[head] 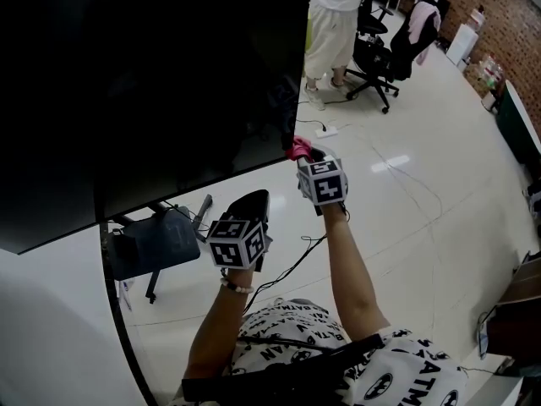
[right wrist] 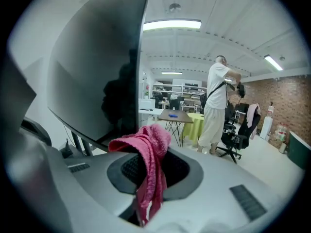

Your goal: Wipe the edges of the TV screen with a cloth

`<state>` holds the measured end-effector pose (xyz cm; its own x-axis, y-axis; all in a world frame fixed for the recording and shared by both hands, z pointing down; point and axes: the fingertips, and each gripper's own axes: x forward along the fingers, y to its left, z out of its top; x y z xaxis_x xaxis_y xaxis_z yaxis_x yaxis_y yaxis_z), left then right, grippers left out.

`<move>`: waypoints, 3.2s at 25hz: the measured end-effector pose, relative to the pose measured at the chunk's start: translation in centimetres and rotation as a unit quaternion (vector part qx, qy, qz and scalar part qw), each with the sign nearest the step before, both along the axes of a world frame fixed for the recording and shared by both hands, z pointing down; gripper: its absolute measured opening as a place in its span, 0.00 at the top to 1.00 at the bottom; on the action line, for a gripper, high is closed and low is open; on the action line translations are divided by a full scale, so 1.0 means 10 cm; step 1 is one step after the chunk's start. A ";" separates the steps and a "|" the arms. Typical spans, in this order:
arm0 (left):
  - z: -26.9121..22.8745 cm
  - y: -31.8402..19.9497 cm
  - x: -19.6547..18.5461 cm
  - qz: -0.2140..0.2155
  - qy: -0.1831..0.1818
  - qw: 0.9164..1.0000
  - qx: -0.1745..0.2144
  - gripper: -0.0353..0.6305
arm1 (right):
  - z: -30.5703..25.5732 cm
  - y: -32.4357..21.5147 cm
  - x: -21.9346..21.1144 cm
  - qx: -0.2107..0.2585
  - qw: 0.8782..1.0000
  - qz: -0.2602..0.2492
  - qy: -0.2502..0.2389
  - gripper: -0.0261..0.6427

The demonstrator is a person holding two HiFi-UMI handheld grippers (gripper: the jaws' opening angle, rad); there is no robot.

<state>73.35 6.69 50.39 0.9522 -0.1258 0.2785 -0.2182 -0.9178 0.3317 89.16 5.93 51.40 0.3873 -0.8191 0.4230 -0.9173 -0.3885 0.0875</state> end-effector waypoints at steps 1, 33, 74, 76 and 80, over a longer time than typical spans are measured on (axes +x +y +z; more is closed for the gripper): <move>-0.02 -0.01 0.01 0.001 0.000 1.000 0.005 0.95 | -0.07 -0.01 0.01 0.005 1.000 -0.002 0.005 0.85; -3.24 -0.14 0.39 0.047 0.098 0.962 0.252 0.95 | -3.84 -0.06 -0.13 0.141 0.951 -0.025 0.272 0.85; -5.16 -0.27 -0.04 0.077 0.145 0.945 0.284 0.95 | -6.88 -0.18 -0.69 0.138 0.865 -0.014 0.482 0.85; -5.18 -0.30 -0.12 0.072 0.146 0.945 0.284 0.95 | -6.88 -0.21 -0.76 0.127 0.867 -0.020 0.481 0.85; -5.18 -0.51 -0.41 0.058 0.149 0.946 0.282 0.95 | -6.80 -0.37 -0.88 0.127 0.884 -0.034 0.449 0.85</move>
<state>69.23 1.62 -1.41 0.9944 -0.0631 -0.0853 -0.0782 -0.9792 -0.1870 80.39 2.27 -16.65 0.4194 -0.8780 -0.2305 -0.5438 -0.4463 0.7107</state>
